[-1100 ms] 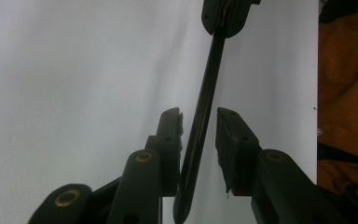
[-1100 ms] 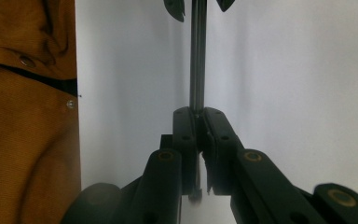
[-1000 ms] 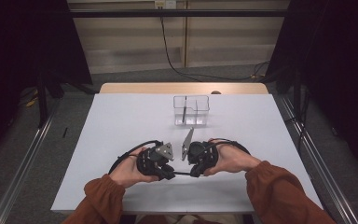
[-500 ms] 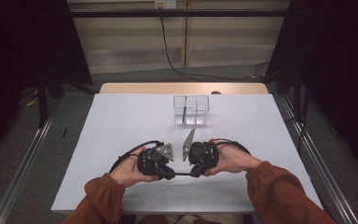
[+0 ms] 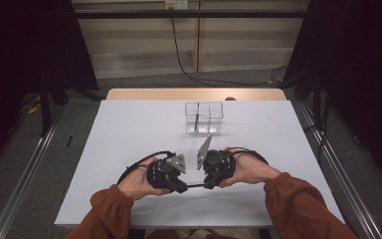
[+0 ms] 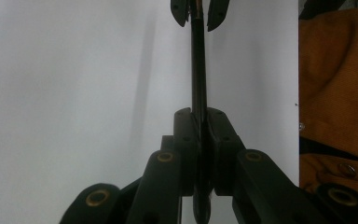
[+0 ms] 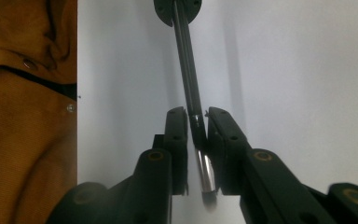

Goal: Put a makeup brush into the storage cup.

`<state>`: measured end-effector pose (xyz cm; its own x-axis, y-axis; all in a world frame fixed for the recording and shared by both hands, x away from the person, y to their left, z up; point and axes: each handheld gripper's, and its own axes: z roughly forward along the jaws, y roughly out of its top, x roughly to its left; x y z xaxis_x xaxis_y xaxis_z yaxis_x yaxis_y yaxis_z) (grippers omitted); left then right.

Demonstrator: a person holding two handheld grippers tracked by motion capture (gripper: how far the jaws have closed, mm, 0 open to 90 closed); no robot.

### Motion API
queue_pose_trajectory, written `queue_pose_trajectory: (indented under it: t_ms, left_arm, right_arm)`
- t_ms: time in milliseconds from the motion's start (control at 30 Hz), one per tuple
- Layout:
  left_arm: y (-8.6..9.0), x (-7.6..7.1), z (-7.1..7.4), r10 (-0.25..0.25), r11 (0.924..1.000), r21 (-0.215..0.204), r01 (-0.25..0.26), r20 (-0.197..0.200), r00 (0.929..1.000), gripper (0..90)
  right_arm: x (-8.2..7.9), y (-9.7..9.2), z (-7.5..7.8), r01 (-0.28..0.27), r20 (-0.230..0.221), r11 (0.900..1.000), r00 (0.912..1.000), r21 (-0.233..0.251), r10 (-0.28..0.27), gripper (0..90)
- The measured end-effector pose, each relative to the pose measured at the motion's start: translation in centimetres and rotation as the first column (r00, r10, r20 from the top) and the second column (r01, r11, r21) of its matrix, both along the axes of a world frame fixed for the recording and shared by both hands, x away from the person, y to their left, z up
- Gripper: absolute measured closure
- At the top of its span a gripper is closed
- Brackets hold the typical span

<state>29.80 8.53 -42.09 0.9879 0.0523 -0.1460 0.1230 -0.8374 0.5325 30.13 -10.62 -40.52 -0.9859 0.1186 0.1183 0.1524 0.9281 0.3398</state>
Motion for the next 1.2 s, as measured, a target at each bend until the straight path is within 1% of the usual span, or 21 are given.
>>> queue_pose_trajectory:
  t_ms: [67,100,133,167,233,267,300,400,500,633,700,767,800,900,933,967,1033,1067,1100,1167,1200]
  left_arm:
    - [0.1,0.0,0.0,0.015,0.9999,0.002,-0.015,0.004,0.9999,83.9]
    - [0.1,0.0,0.0,0.025,0.9997,0.002,-0.025,0.012,0.9996,83.9]
    - [0.2,0.0,0.0,0.025,0.9997,-0.006,-0.025,0.009,0.9996,83.9]
    - [0.2,0.0,0.1,0.022,0.9998,-0.004,-0.021,0.004,0.9998,83.9]
    - [0.3,0.0,0.1,0.034,0.9994,-0.012,-0.034,0.007,0.9994,83.9]
    - [0.3,0.0,0.2,0.04,0.9992,-0.008,-0.04,0.017,0.999,83.9]
    - [0.4,0.0,0.2,0.038,0.9991,-0.017,-0.038,0.003,0.9993,83.9]
    - [0.6,0.1,0.3,0.049,0.9985,-0.027,-0.049,-0.001,0.9988,83.9]
    - [0.7,0.1,0.3,0.057,0.9979,-0.031,-0.057,-0.004,0.9984,83.9]
    - [1.0,0.1,0.2,0.065,0.9973,-0.033,-0.065,-0.007,0.9979,83.9]
    - [1.2,0.1,0.2,0.066,0.9974,-0.029,-0.066,-0.003,0.9978,83.9]
    - [1.3,0.2,0.2,0.075,0.9965,-0.036,-0.075,-0.002,0.9972,83.9]
    - [1.4,0.2,0.2,0.076,0.9964,-0.037,-0.076,-0.003,0.9971,83.9]
    - [1.7,0.3,0.3,0.086,0.9954,-0.042,-0.086,-0.004,0.9963,83.9]
    - [1.8,0.2,0.3,0.097,0.9947,-0.035,-0.096,0.008,0.9953,83.9]
    - [1.9,0.3,0.3,0.093,0.9947,-0.042,-0.093,-0.003,0.9956,83.9]
    - [2.0,0.2,0.3,0.106,0.9933,-0.045,-0.106,0.004,0.9943,83.9]
    - [2.1,0.2,0.3,0.104,0.9933,-0.05,-0.104,-0.003,0.9946,83.9]
    - [2.3,0.2,0.2,0.114,0.9917,-0.058,-0.115,-0.018,0.9933,83.9]
    - [2.4,0.2,0.2,0.124,0.99,-0.064,-0.126,-0.025,0.9919,83.9]
    - [2.5,0.2,0.2,0.122,0.9904,-0.063,-0.123,-0.024,0.9923,83.9]
  right_arm:
    - [0.0,-0.1,0.1,0.019,-0.008,0.9998,0.9998,0.006,-0.019,74.0]
    - [0.0,-0.2,0.1,0.019,-0.005,0.9997,0.9998,0.014,-0.019,71.1]
    - [0.1,-0.2,0.0,0.016,0.002,0.9997,0.9999,0.019,-0.016,69.8]
    - [0.0,-0.3,0.1,0.031,-0.004,0.9994,0.9995,0.014,-0.031,69.2]
    - [0.1,-0.4,0.0,0.037,-0.008,0.999,0.9993,0.024,-0.037,64.9]
    - [0.1,-0.5,0.0,0.038,-0.005,0.9988,0.9993,0.032,-0.038,62.4]
    - [0.2,-0.5,0.0,0.046,-0.005,0.9984,0.9989,0.032,-0.046,61.6]
    - [0.1,-0.8,0.0,0.07,-0.015,0.9968,0.9975,0.04,-0.069,55.3]
    - [0.2,-1.0,0.1,0.073,-0.01,0.9958,0.9973,0.056,-0.072,49.9]
    - [0.2,-1.5,0.2,0.098,0.0,0.9927,0.9952,0.07,-0.098,42.0]
    - [0.1,-1.7,0.1,0.105,0.003,0.9915,0.9945,0.077,-0.105,39.3]
    - [0.2,-2.0,0.0,0.11,0.011,0.9903,0.9937,0.086,-0.111,37.4]
    - [0.0,-2.1,0.1,0.125,0.003,0.9889,0.9921,0.08,-0.125,36.3]
    - [0.1,-2.4,0.1,0.129,0.005,0.986,0.9914,0.106,-0.131,34.3]
    - [0.0,-2.6,0.1,0.135,0.006,0.9844,0.9906,0.112,-0.137,32.6]
    - [0.0,-2.7,0.0,0.142,0.01,0.983,0.9895,0.116,-0.144,31.2]
    - [0.0,-3.0,0.0,0.157,0.015,0.9792,0.987,0.129,-0.16,28.8]
    - [0.0,-3.2,0.0,0.163,0.019,0.9772,0.9858,0.136,-0.167,27.7]
    - [0.0,-3.3,-0.1,0.173,0.023,0.9743,0.9837,0.144,-0.179,25.8]
    - [0.0,-3.6,0.0,0.191,0.017,0.9684,0.9805,0.161,-0.196,22.2]
    - [0.0,-3.7,0.0,0.206,0.015,0.9635,0.9773,0.171,-0.211,21.1]
